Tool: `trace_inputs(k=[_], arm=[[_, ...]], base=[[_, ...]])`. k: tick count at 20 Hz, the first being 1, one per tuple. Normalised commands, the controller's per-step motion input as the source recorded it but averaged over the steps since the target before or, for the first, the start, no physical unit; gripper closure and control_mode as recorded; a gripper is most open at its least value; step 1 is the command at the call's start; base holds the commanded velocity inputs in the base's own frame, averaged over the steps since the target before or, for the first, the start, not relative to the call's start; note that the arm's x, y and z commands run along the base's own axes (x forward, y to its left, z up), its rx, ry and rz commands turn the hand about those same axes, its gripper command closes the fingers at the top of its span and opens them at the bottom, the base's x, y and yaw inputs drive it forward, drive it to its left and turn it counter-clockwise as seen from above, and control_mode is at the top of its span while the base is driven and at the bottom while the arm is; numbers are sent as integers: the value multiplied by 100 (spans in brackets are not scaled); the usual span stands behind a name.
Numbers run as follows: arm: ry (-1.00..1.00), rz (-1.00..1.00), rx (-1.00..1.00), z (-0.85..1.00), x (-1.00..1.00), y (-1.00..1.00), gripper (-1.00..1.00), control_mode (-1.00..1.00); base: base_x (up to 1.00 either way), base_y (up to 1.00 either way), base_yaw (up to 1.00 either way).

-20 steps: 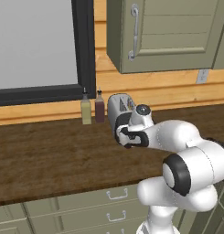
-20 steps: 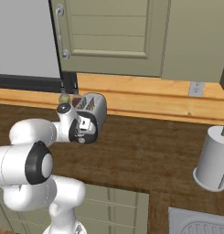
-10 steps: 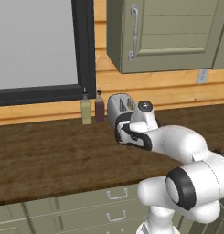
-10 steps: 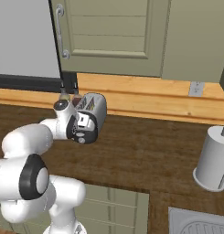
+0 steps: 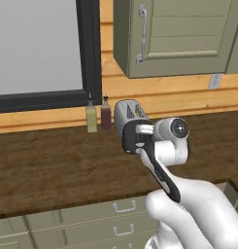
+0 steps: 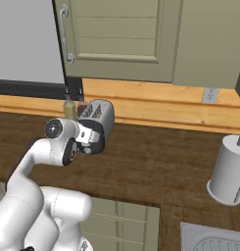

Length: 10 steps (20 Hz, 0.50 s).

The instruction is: Start the toaster. Once the lever pops up, take the bread to the plate on the dining counter.

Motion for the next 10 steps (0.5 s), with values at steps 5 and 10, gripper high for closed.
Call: trace_inputs(k=[5, 10], arm=[[0, -16, 2, 100, 26, 0, -100, -100], [7, -11, 4, 92, 30, 0, -100, -100]], base=[[0, 0, 0], [0, 0, 0]])
